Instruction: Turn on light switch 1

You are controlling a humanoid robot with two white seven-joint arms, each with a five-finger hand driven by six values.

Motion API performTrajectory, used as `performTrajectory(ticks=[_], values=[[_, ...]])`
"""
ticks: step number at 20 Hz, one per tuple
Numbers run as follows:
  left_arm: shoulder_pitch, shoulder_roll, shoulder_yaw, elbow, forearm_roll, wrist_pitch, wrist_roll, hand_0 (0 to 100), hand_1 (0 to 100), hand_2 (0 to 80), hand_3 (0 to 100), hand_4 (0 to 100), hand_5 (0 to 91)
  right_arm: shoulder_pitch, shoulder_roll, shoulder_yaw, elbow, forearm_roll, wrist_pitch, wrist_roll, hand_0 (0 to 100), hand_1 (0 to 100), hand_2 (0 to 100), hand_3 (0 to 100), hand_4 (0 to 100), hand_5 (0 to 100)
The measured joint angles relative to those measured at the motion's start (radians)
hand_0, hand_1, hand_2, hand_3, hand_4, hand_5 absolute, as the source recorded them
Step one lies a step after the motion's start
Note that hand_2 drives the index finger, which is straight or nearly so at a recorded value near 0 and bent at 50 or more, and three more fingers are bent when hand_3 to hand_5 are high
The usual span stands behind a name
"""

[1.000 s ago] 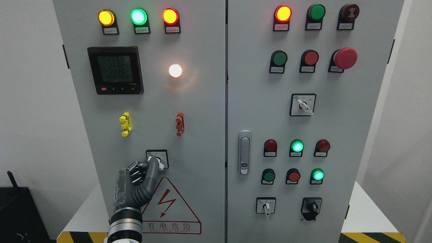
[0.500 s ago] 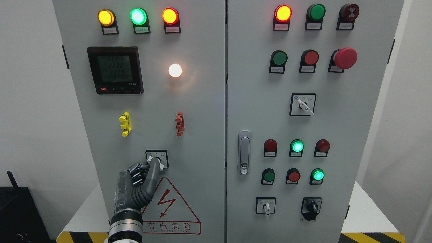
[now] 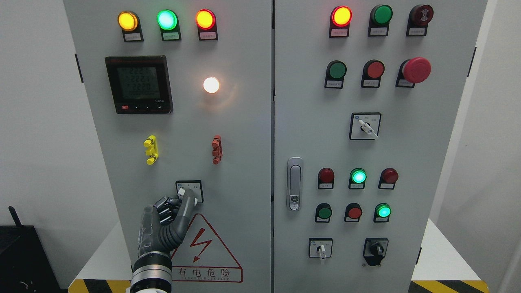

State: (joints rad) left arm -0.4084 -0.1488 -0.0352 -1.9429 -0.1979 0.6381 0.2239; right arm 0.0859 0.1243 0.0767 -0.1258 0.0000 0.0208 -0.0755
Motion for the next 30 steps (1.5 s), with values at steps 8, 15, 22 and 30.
performTrajectory(ticks=[8,15,22,30], values=[[0.008,0.0,0.0,-0.003,0.0,-0.01,0.0,26,45,67.0,96,97,85.9,0.0,0.0,0.0,0.0,0.0,0.0,0.0,0,0,0,0,0,0],[0.02,0.001,0.0,-0.008,0.001,-0.013,-0.002,25,45,67.6,96,97,86.2,0.0,0.0,0.0,0.0,0.0,0.0,0.0,0,0,0,0,0,0],[0.049,0.003,0.0,-0.016,0.001,-0.041,0.0,22,42,68.7,97,98,86.8,0.0,0.0,0.0,0.0,0.0,0.0,0.0,0,0,0,0,0,0],[0.111,0.008,0.0,-0.03,0.001,-0.153,0.0,0,36,71.2,99,99,87.3,0.0,0.0,0.0,0.0,0.0,0.0,0.0,0,0,0,0,0,0]])
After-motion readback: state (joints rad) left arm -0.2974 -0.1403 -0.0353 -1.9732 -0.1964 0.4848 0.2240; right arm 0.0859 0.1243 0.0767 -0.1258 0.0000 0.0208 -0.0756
